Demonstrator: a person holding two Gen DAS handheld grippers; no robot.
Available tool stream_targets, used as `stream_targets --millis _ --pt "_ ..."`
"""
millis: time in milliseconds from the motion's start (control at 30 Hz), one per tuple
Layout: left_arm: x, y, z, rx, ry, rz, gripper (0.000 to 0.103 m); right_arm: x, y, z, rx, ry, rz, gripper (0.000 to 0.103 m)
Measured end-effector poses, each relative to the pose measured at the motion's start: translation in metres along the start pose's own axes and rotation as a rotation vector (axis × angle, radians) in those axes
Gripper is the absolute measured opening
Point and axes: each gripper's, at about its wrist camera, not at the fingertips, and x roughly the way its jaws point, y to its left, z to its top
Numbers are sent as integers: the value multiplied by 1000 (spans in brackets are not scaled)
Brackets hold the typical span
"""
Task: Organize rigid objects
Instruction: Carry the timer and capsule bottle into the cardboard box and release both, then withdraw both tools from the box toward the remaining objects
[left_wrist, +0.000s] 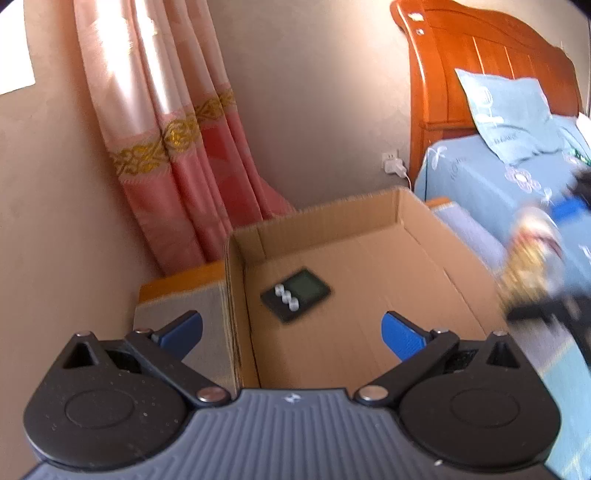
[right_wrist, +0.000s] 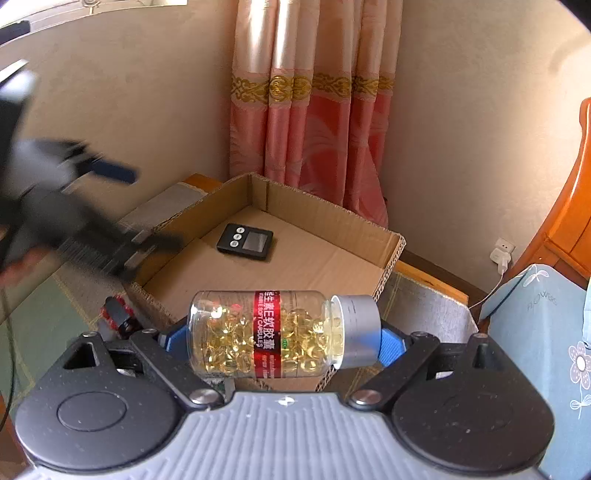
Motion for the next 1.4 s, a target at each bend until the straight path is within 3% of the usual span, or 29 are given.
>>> stream_targets --millis 167,367,667,767,1133,1400 --pt "-37 -3 -41 -34 -4 -40 102 16 -1 15 9 23 -13 96" --pt "-58 5 -77 -133 -18 10 102 53 -2 41 23 59 -32 96" --pt "-62 20 -103 -208 10 37 102 116 -13 81 80 126 -88 96" --pt "-61 18 -106 -191 25 30 102 128 -13 87 68 112 -161 103" --pt "-58 16 -112 -174 28 19 102 99 -9 76 116 110 -156 103" --pt "-65 15 -120 -176 31 7 102 63 13 43 123 129 -153 103"
